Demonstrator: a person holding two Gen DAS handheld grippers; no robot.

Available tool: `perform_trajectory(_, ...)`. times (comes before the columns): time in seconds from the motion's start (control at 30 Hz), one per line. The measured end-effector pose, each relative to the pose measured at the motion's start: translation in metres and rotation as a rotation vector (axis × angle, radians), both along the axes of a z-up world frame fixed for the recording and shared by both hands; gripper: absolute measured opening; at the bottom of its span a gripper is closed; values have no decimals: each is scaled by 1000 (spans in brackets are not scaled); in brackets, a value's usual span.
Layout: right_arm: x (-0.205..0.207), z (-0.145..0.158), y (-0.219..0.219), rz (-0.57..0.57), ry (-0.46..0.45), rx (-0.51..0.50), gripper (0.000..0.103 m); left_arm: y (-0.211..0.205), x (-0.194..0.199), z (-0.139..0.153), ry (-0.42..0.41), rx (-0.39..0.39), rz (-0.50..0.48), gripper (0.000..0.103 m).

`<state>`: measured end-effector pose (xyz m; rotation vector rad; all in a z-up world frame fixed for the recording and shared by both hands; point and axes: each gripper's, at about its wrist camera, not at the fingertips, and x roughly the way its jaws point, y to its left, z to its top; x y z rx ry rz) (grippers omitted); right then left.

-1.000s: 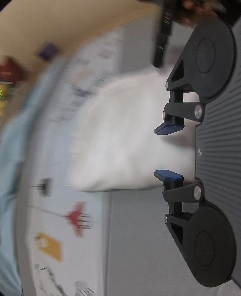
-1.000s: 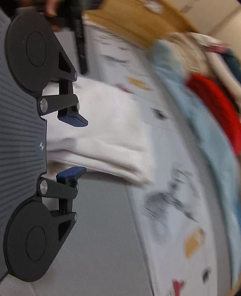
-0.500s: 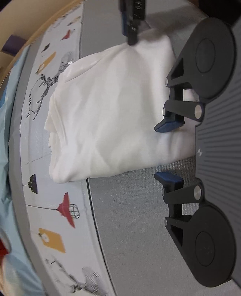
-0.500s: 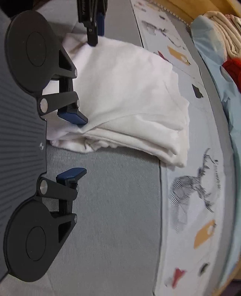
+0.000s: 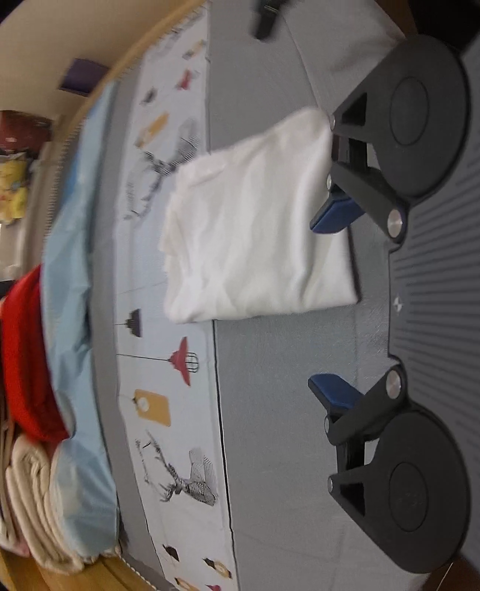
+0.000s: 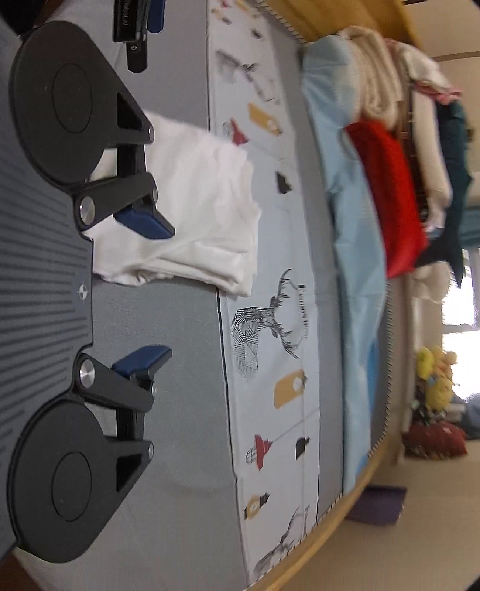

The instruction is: Fold small clothes

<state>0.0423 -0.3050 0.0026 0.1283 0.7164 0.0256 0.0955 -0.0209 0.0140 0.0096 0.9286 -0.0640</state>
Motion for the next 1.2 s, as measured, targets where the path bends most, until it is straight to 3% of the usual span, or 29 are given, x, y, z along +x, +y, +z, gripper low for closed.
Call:
perform_trajectory(0.1,-23,2,10,-13,-6,45,74,-2,-31,11,-87,-51,11,95)
perform_trajectory(0.2,-38,-4,22,-10,-10,18,86,-5,-60,9,-144,-91,69,102)
perform_trajectory(0.27,-41,-9,30,-2,4,-20,85,-8,-72,2,-124,-104,92,102)
perform_trajectory(0.47,-38,-17,44,24,36,-70,85,-38,-74,-10,-129,31,-2,102)
perform_trajectory(0.57,-37,-20,51,43,52,-84,85,-36,-70,-17,-89,-15,4,102)
perform_trajectory(0.7,-35,-24,56,61,66,-97,85,-33,-64,-21,-83,-4,43,102)
perform_trajectory(1.2,-28,-30,62,75,86,-110,85,-38,-57,-28,-68,-5,30,102)
